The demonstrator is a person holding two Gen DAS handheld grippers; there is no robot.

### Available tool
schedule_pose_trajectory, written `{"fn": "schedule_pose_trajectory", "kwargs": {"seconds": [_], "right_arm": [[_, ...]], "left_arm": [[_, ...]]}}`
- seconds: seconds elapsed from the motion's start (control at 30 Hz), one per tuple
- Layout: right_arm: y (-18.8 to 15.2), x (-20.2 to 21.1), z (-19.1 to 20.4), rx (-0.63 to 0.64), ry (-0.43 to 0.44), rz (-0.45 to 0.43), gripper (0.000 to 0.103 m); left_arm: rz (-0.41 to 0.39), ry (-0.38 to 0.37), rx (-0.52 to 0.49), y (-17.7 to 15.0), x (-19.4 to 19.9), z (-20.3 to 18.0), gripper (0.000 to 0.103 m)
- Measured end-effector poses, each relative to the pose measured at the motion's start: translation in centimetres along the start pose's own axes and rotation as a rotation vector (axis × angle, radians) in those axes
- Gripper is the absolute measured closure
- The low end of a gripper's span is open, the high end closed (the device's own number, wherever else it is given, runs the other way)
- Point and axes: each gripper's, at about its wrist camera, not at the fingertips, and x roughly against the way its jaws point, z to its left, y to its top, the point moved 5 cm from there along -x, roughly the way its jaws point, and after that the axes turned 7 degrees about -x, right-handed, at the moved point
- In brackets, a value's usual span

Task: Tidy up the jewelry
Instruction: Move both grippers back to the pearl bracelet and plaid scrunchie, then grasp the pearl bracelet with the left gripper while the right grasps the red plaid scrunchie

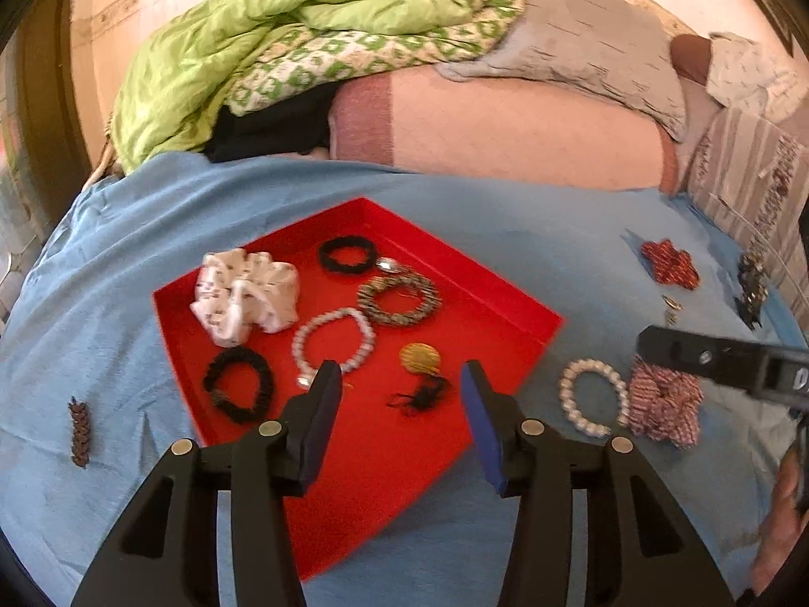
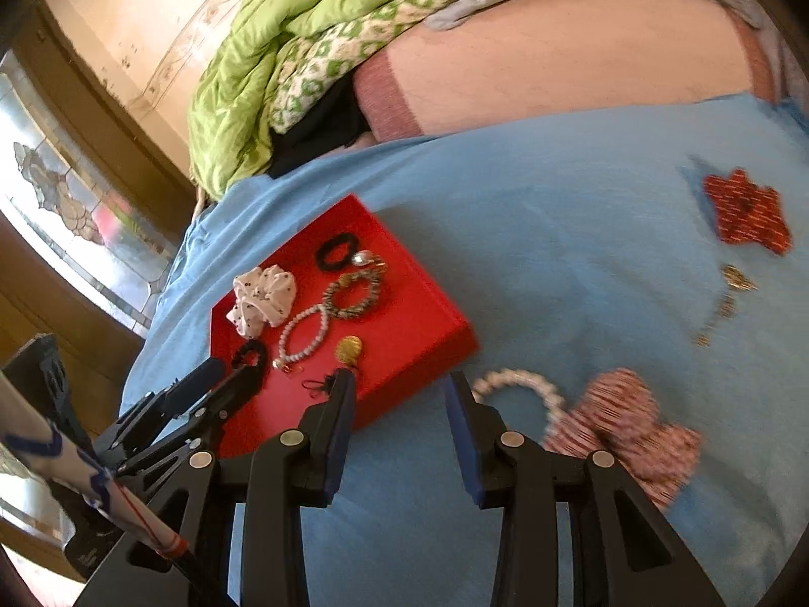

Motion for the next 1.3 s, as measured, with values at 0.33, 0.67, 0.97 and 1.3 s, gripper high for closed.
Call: {"fn": "schedule_pose_trajectory", "kwargs": {"seconds": [0.33,0.67,0.97,1.3], "right_arm": [[-0.3,4.3,-5.1,-0.085,-0.026,-0.028,0.059],[0.3,3.6,-9.9,-0.136,-0.068,0.007,0.059],[-0.9,0.9,-12.6,-0.170,-0.099,0.104,0.059],[0.2,2.6,-11.3,-0.058,-0.146,0.000,0.092]], "left_arm": [[0.045,-0.063,-0.087,-0.3,-1.8,-5.4,0.055],[0.096,-0.122,-0.019,0.0,-3.7,-4.9,0.055],[0.108,-0.164,-0.043,0.1,-4.6,-7.2,0.055],[0.060,-0.193,-0.113,0.9,-3.9,-10.0,0.055]]}}
